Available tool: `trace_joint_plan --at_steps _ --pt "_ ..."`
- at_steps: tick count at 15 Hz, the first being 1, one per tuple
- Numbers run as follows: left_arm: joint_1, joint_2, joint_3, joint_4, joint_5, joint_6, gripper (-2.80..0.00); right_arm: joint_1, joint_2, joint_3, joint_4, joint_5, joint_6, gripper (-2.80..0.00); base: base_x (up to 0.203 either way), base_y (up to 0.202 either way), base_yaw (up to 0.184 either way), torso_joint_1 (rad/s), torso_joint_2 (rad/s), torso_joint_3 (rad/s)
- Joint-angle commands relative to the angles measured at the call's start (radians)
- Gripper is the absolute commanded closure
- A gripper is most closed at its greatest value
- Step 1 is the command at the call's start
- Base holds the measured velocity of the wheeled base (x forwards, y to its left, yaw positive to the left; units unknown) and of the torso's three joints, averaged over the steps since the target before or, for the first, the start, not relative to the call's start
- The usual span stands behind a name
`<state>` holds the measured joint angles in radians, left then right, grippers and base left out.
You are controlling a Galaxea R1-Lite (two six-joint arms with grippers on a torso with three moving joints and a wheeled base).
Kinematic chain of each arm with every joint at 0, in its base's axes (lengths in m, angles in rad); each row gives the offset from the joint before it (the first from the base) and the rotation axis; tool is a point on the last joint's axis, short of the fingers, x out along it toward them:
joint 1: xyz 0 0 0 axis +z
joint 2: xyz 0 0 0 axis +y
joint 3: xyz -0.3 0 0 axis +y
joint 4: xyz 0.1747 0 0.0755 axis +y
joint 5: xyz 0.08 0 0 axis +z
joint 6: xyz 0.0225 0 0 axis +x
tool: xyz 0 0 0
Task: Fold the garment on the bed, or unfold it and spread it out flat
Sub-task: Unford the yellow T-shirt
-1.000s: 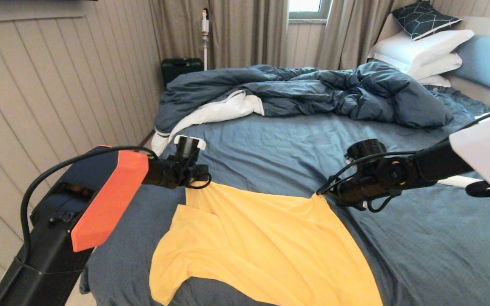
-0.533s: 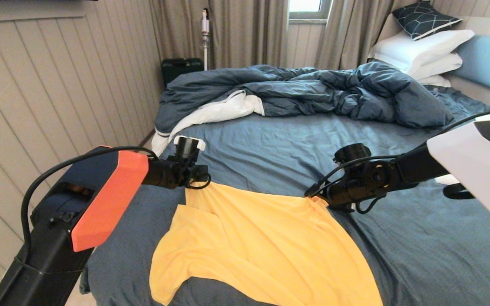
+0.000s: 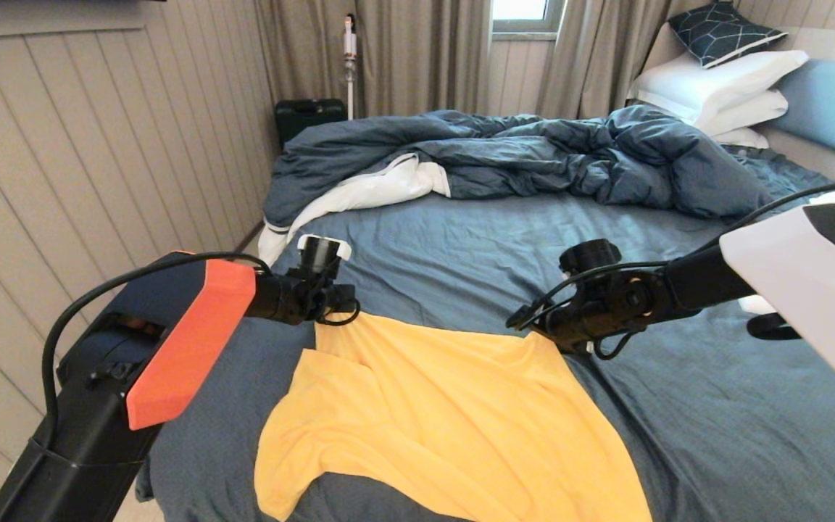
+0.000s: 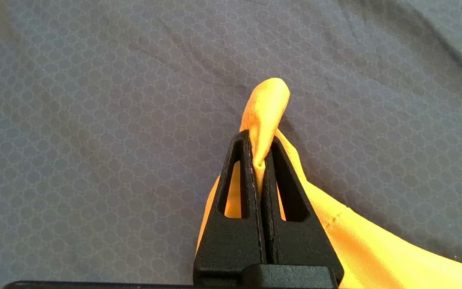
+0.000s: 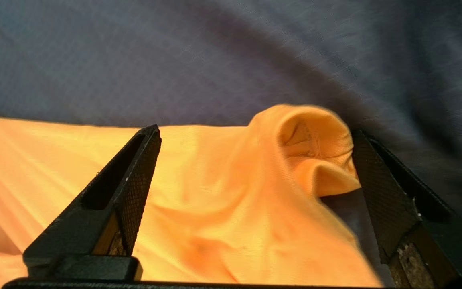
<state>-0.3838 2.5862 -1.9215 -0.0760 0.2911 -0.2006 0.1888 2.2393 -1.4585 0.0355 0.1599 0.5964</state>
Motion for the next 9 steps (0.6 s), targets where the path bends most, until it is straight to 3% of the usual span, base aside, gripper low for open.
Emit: trace_joint_plan --at_steps 1,9 --pt "0.000 0.003 0.000 -0.001 0.002 -0.002 0.00 0.010 0.011 -0.008 0.000 0.001 0.003 0.00 0.000 0.000 0.000 0.000 0.00 0.000" --pt "0.000 0.009 -0.005 -0.011 0.000 -0.007 0.00 0.004 0.024 -0.034 0.018 -0.007 -0.001 0.00 0.000 0.000 0.000 0.000 0.00 0.000"
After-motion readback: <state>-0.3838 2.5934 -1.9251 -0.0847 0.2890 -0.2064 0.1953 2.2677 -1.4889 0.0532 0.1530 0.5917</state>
